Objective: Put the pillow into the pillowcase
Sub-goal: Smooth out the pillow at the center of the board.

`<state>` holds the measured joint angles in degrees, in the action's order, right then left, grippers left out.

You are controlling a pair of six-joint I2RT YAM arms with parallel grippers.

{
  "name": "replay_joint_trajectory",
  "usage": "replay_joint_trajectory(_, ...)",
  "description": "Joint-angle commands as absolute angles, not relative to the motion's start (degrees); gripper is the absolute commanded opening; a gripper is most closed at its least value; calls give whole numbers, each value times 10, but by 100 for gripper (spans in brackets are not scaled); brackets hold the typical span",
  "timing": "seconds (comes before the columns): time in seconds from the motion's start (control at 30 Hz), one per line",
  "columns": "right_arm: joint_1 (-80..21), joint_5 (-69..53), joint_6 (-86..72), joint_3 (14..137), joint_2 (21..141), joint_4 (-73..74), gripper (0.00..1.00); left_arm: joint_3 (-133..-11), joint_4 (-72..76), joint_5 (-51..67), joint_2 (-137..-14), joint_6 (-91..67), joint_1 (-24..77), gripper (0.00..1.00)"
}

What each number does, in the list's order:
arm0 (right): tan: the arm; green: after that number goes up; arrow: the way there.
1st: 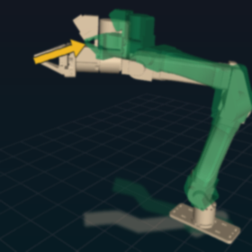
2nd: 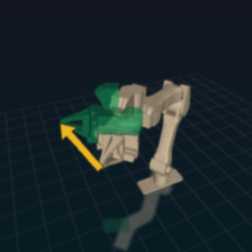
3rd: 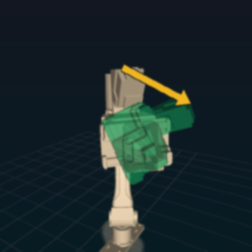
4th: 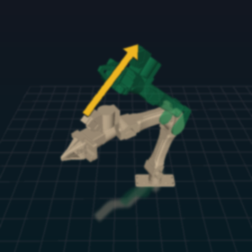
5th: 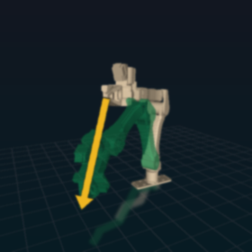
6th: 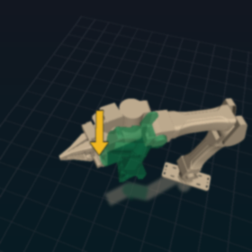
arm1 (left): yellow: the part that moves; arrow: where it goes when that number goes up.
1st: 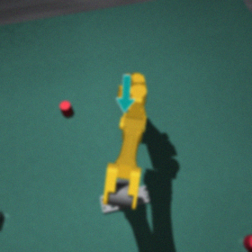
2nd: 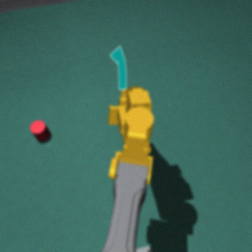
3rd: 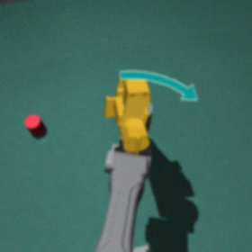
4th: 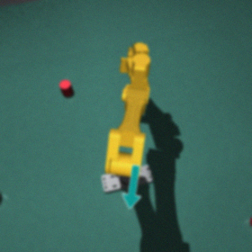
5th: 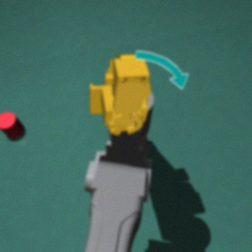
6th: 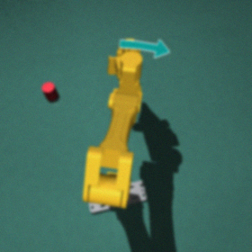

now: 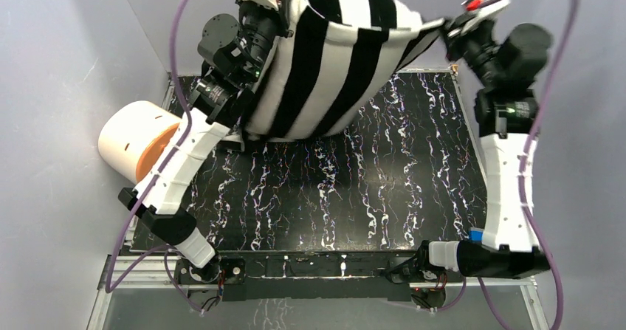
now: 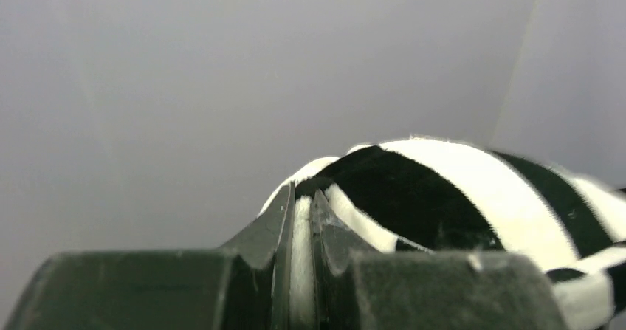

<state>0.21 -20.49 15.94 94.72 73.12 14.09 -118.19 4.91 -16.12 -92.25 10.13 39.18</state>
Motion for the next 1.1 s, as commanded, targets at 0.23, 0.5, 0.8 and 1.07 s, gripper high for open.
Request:
replay_joint_trajectory(0.23, 15, -328, -140, 1094, 655, -63, 0, -1400, 26, -305, -966, 38, 369, 0)
replay_joint_trajectory(0.5, 19, -191, 6, 1487, 935, 76, 0, -1066, 120, -39, -742, -273, 459, 0)
replay_joint_trajectory(0.8, 19, -389, -333, 1040, 640, -269, 0, -1593, -4, -303, -1067, 27, 377, 0)
replay_joint_trajectory(1.07, 24, -256, -123, 1380, 861, -63, 0, -1132, 79, -10, -761, -328, 384, 0)
